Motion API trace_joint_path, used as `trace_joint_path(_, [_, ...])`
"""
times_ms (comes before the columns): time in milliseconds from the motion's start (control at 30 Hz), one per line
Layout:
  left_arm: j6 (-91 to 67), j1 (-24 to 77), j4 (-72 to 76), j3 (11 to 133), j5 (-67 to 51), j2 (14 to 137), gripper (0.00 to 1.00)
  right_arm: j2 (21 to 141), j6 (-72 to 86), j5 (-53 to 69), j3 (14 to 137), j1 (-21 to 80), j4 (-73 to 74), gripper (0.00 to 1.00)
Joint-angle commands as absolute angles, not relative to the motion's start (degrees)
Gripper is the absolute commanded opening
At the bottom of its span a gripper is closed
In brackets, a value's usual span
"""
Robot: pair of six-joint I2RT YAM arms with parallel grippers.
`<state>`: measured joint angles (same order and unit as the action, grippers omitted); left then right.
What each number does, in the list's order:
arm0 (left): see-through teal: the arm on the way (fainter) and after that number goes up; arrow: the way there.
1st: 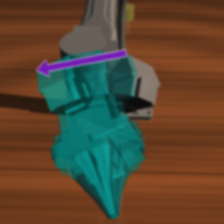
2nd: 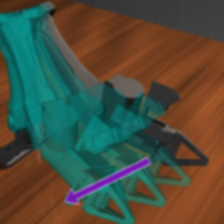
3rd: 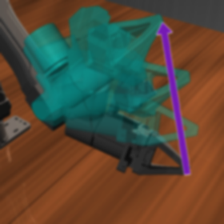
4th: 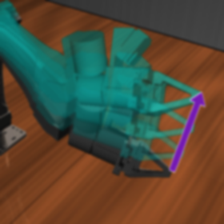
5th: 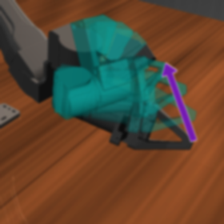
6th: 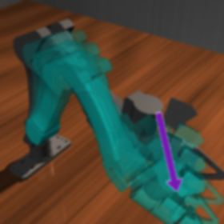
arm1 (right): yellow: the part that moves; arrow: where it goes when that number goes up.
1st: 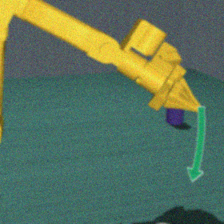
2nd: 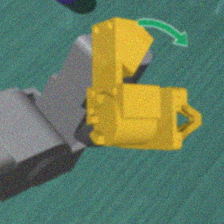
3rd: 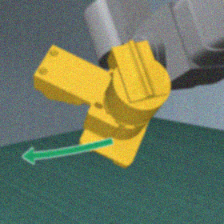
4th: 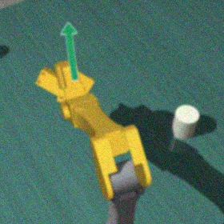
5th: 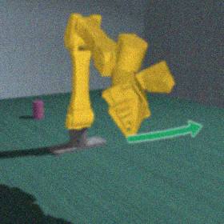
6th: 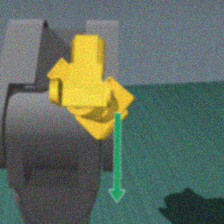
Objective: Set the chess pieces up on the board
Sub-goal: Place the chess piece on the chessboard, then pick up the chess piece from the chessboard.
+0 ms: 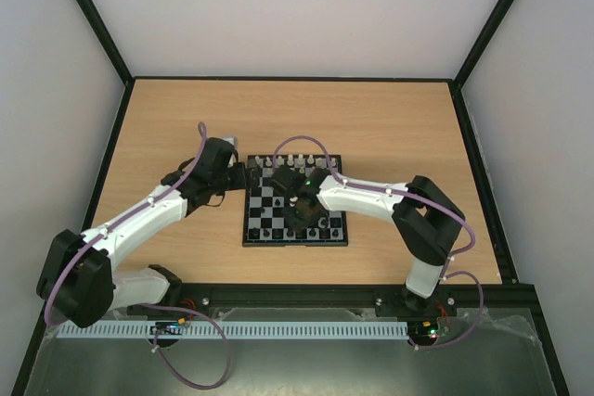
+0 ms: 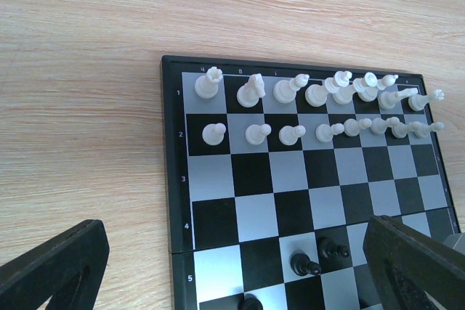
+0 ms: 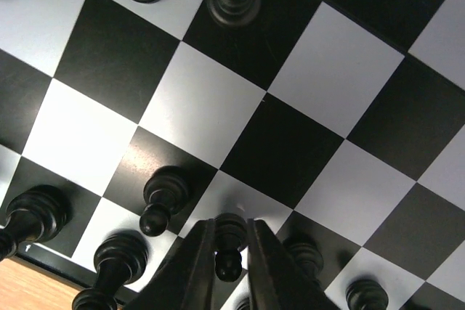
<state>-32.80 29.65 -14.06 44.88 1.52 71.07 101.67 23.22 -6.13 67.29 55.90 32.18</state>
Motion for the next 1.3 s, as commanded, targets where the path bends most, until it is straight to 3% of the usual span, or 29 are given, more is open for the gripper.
trace_joint_path(0, [-32.98, 29.44, -14.06, 44.06, 1.80, 69.88, 0.99, 103.02, 23.13, -7.28, 67.88, 56.25, 35.00, 0.16])
trace_joint_path(67, [-32.96, 29.44, -14.06, 44.07, 1.76, 69.79, 1.00, 102.51, 23.25, -7.51, 67.89, 56.28, 35.34, 0.24])
trace_joint_path(400, [-32.64, 29.44, -14.21, 43.56, 1.93, 68.80, 0.99, 99.78, 22.49, -9.74, 75.69, 56.02, 37.72, 0.32])
trace_joint_path(833, [-32.70, 29.31, -14.78, 41.73, 1.78, 65.71, 0.99, 108.70, 21.02, -8.75, 84.06, 53.25, 37.20, 0.33])
trace_joint_path(1267, [-32.42, 28.55, -14.93, 40.39, 1.67, 63.82, 1.00, 114.02, 20.84, -7.56, 85.65, 51.52, 36.88, 0.24])
